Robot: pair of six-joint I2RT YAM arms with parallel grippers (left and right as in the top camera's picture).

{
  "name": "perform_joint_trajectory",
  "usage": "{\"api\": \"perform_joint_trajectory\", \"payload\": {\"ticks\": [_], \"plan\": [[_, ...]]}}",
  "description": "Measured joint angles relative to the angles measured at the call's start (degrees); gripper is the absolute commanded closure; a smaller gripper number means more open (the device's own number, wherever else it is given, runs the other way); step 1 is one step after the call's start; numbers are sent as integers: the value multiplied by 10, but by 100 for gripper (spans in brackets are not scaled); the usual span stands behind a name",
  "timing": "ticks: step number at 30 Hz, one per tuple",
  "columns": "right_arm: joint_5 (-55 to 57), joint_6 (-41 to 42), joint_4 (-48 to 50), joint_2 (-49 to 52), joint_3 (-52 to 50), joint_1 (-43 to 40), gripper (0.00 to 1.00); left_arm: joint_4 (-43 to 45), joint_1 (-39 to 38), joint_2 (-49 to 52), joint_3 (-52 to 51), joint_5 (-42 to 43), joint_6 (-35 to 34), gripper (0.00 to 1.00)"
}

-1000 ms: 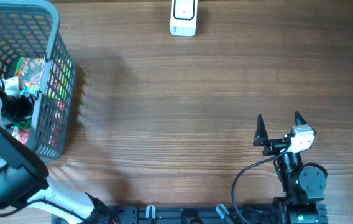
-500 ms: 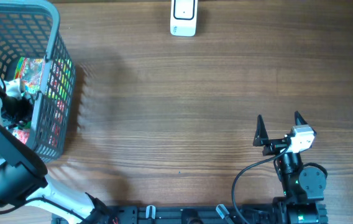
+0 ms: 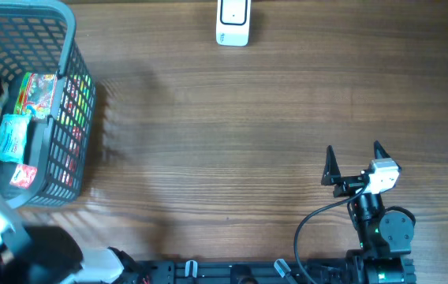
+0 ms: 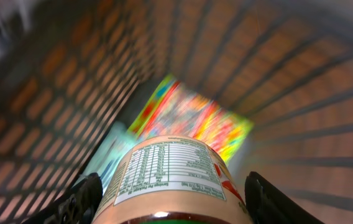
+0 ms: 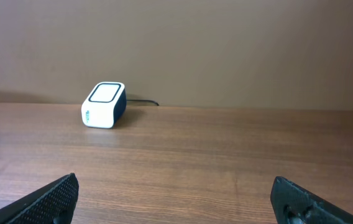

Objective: Scan the item barcode
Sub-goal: 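Reach into the basket and grasp the green-lidded jar with left gripper, then carry the jar to the table center and set it down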

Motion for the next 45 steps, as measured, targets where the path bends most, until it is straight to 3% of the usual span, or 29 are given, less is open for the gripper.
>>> {"api": "perform_joint_trajectory", "payload": {"ticks": [6,12,18,26,31,35,45], "plan": [[0,0,0,0,0,0,0,39,-33,-143,8,169,-38,45],[0,0,0,0,0,0,0,-1,-241,-193,17,227,-52,50],[0,0,0,0,0,0,0,-84,-490,-68,12,170,-68,50],[0,0,0,0,0,0,0,-36,-651,157,8,79,-177,47],[0,0,0,0,0,0,1,10,-701,264,8,23,-263,42],[0,0,0,0,0,0,0,27,-739,309,7,-73,-307,42],[0,0,0,0,0,0,0,37,-769,336,7,-125,-344,39]]}}
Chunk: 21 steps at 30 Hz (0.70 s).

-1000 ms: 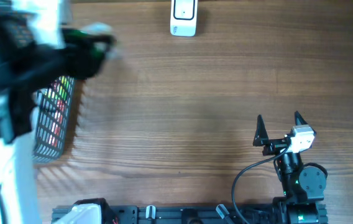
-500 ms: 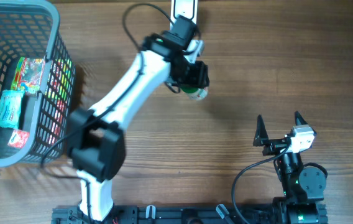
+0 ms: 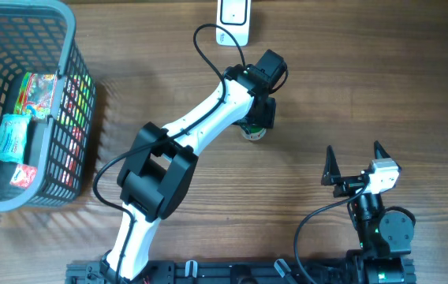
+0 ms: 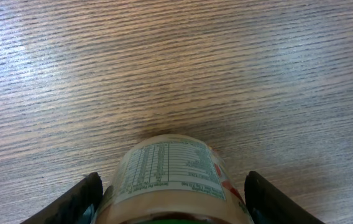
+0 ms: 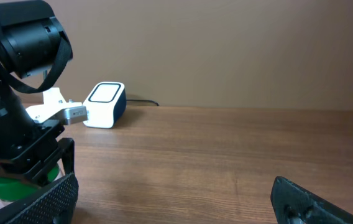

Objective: Scan the item barcode
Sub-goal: 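Carry the jar to the table center and set it down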

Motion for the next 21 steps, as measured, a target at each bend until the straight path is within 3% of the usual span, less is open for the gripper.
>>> {"api": "perform_joint_trajectory", "payload": {"ticks": [4,6,7,11,18,21], "plan": [[0,0,0,0,0,0,0,0,0,0,0,-3,-30,36],[0,0,0,0,0,0,0,0,0,0,0,-3,-42,27],[0,0,0,0,0,0,0,-1,-1,0,0,-4,-50,14],[0,0,0,0,0,0,0,-9,-2,0,0,-4,-60,0],[0,0,0,0,0,0,0,-31,-8,-2,7,-6,-34,0],[0,0,0,0,0,0,0,-68,-3,-25,61,-14,-6,0]]}}
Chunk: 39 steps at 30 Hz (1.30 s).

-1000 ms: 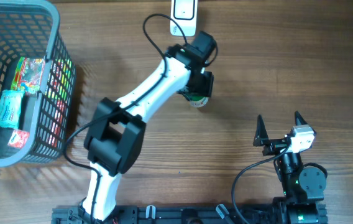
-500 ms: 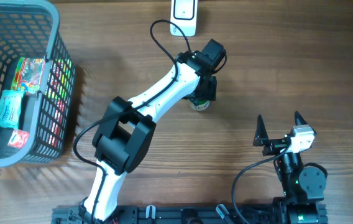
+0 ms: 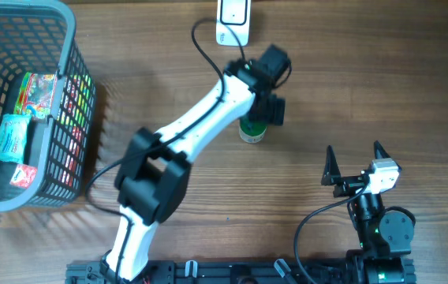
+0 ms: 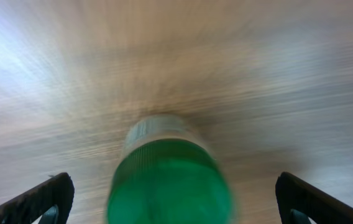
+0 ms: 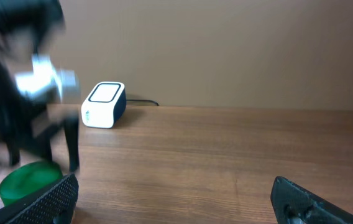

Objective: Scan the item barcode
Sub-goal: 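Carry the jar to the table center and set it down, then reach into the basket and grasp the Haribo gummy bag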

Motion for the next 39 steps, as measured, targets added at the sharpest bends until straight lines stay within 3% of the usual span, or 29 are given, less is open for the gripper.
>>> {"api": "perform_joint_trajectory", "payload": {"ticks": [5,8,10,12,14,16,19,23,27,35,39], "plan": [[0,0,0,0,0,0,0,-47,23,-158,143,-18,64,0],[0,0,0,0,0,0,0,-113,28,-293,172,-116,96,0],[0,0,0,0,0,0,0,-134,41,-329,174,-157,89,0],[0,0,0,0,0,0,0,-165,143,-375,174,-241,53,0],[0,0,0,0,0,0,0,-184,245,-377,169,-208,15,0],[0,0,0,0,0,0,0,-202,399,-375,160,-164,-18,0],[0,0,0,0,0,0,0,-205,548,-378,135,-97,-45,0],[0,0,0,0,0,0,0,-155,677,-384,49,-16,-58,0],[0,0,0,0,0,0,0,-46,752,-383,-98,64,-60,0],[0,0,0,0,0,0,0,248,760,-344,-393,145,-68,0],[0,0,0,0,0,0,0,315,756,-269,-427,163,-75,0]]}}
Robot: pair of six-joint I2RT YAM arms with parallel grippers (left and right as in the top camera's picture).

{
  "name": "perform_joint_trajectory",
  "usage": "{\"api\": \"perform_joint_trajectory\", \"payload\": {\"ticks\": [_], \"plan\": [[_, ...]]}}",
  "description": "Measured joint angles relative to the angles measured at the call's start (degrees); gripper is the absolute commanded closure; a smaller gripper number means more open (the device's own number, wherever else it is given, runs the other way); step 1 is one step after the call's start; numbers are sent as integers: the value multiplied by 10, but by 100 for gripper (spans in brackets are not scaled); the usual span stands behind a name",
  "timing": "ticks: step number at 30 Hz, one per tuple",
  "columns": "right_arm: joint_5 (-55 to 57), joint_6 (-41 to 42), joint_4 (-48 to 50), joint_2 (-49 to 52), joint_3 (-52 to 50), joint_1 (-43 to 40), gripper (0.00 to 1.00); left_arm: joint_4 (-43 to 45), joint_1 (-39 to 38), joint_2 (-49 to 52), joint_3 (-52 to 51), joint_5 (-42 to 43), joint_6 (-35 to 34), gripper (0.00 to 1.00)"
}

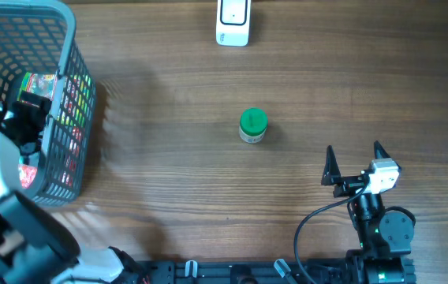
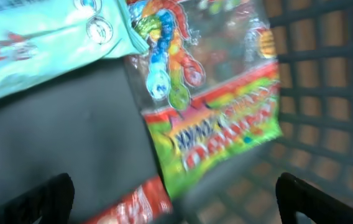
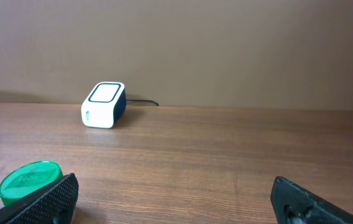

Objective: Scan the item barcode
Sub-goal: 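Reach into the basket and grasp the Haribo gummy bag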

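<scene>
A small jar with a green lid (image 1: 252, 125) stands upright alone on the wooden table, below the white scanner (image 1: 233, 21). The right wrist view shows the lid (image 3: 30, 182) at its lower left and the scanner (image 3: 104, 105) further back. My left gripper (image 1: 28, 112) hangs open over the grey basket (image 1: 75, 63), with nothing between its fingers (image 2: 173, 202). Beneath it lie a colourful sweets bag (image 2: 214, 118), a pale blue packet (image 2: 40, 37) and a red packet (image 2: 133, 205). My right gripper (image 1: 356, 164) rests open near the front edge (image 3: 173, 199).
The basket stands at the table's far left and its mesh wall (image 2: 325, 93) rises to the right of the left gripper. The scanner's cable (image 3: 142, 101) runs along the back edge.
My left gripper was open just above the jar near the scanner. Now it is open over the packets in the basket. The jar stays on the table.
My left gripper was shut on the jar inside the basket. Then it held the jar on the table below the scanner. Then it was open above the standing jar, and now it is back over the basket. The right arm has stayed still.
</scene>
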Motion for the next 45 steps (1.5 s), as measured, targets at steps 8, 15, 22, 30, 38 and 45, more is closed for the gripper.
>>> {"api": "perform_joint_trajectory", "payload": {"ticks": [8,15,22,30,38,45], "plan": [[0,0,0,0,0,0,0,107,-23,96,2,10,-7,0],[0,0,0,0,0,0,0,166,-25,122,13,8,-34,0],[0,0,0,0,0,0,0,184,-30,154,36,6,-38,8],[0,0,0,0,0,0,0,202,-63,193,53,-29,-32,96],[0,0,0,0,0,0,0,108,-65,180,75,-2,-38,96],[0,0,0,0,0,0,0,-116,5,81,98,1,-38,96]]}}
